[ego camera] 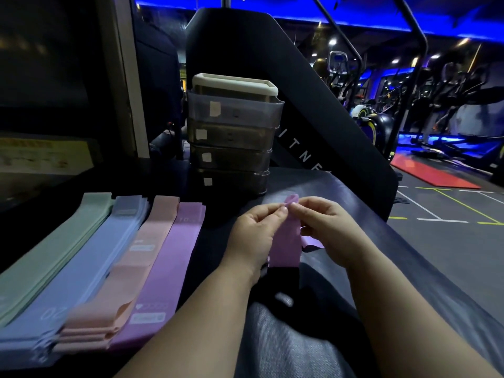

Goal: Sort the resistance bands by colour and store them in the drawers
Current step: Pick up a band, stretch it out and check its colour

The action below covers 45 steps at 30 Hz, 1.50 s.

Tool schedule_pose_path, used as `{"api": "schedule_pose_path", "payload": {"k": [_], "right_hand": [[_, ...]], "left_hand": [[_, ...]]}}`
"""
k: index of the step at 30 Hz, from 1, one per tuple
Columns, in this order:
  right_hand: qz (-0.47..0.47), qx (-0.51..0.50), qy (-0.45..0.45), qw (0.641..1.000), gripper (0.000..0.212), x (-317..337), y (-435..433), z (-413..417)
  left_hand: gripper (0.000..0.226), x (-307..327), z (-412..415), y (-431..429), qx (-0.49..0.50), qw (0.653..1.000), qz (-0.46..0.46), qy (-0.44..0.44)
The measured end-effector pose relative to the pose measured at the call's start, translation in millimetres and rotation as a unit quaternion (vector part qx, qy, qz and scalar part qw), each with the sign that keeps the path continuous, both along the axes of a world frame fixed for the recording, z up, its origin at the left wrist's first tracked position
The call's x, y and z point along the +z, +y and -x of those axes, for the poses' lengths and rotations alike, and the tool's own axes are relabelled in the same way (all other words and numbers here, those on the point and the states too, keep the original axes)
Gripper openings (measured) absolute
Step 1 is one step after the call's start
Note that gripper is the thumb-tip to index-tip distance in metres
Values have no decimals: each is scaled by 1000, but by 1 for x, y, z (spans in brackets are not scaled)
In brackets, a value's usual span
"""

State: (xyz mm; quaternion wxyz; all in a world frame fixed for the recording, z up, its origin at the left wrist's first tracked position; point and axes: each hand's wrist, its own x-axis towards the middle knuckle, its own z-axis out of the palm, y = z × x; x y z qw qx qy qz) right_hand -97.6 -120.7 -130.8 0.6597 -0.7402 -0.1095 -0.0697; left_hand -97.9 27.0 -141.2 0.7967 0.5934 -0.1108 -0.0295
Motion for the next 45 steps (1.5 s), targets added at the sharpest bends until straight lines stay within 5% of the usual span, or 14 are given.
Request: {"api": "schedule_pose_path", "payload": {"k": [17,23,45], "right_hand": [[-52,-34,21,998,28,-4,-3,-7],[-82,-53,16,995,3,-4,-6,-7],[-229,-37,44,972,19,1,-19,-10]], "left_hand": [[13,-9,-9,0,64,997,-23,-22],[11,-5,-8,-2,44,999,28,13],[18,-2,-11,-2,60,994,41,76]]}}
